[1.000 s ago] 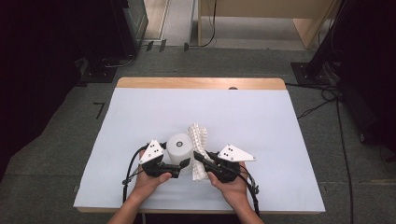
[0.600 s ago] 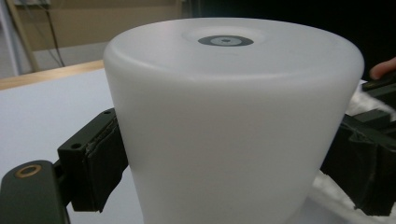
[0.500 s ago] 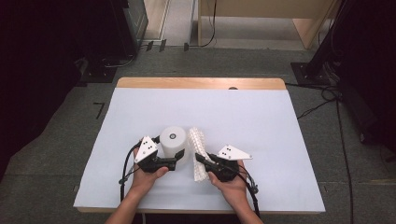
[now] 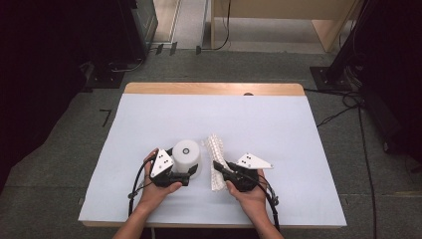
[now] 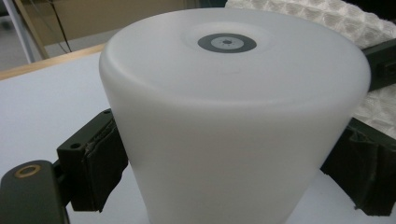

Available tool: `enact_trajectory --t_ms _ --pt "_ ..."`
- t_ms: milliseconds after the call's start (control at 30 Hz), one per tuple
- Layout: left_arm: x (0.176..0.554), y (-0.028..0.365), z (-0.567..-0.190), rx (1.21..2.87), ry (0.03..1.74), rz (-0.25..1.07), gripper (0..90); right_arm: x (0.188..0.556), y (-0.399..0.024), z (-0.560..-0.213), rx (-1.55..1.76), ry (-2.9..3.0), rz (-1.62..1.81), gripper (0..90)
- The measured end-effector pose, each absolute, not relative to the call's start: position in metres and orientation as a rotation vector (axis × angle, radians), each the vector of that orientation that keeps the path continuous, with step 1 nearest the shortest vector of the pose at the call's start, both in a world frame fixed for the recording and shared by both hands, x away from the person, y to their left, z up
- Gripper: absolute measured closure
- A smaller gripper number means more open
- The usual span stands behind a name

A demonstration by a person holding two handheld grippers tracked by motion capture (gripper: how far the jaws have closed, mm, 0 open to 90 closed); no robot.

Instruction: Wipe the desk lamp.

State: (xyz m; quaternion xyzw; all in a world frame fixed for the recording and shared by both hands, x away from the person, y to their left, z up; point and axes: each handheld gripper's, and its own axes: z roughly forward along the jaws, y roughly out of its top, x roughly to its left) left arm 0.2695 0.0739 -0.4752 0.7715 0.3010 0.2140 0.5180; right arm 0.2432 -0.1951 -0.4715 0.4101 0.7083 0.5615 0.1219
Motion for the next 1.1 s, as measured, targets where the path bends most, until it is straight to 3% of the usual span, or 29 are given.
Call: enact_trajectory --t_ms 267,500,600,1100 --pt "0.259 0.074 -0.468 1.797 0.782 0.522 2.2 0.246 -0.197 -0.473 1.206 2.074 1.638 78.1" --pt "0.249 0.053 -0.47 1.786 0.954 0.67 4.1 0.246 -0.196 -0.475 1.207 2.08 1.635 78.1" --pt "0.249 0.051 -0.47 1.784 0.972 0.667 7.7 0.246 -0.194 -0.476 1.204 2.092 1.631 78.1" --pt "0.256 0.051 -0.475 1.808 0.981 0.621 7.5 0.244 -0.18 -0.485 1.186 2.155 1.613 78.1"
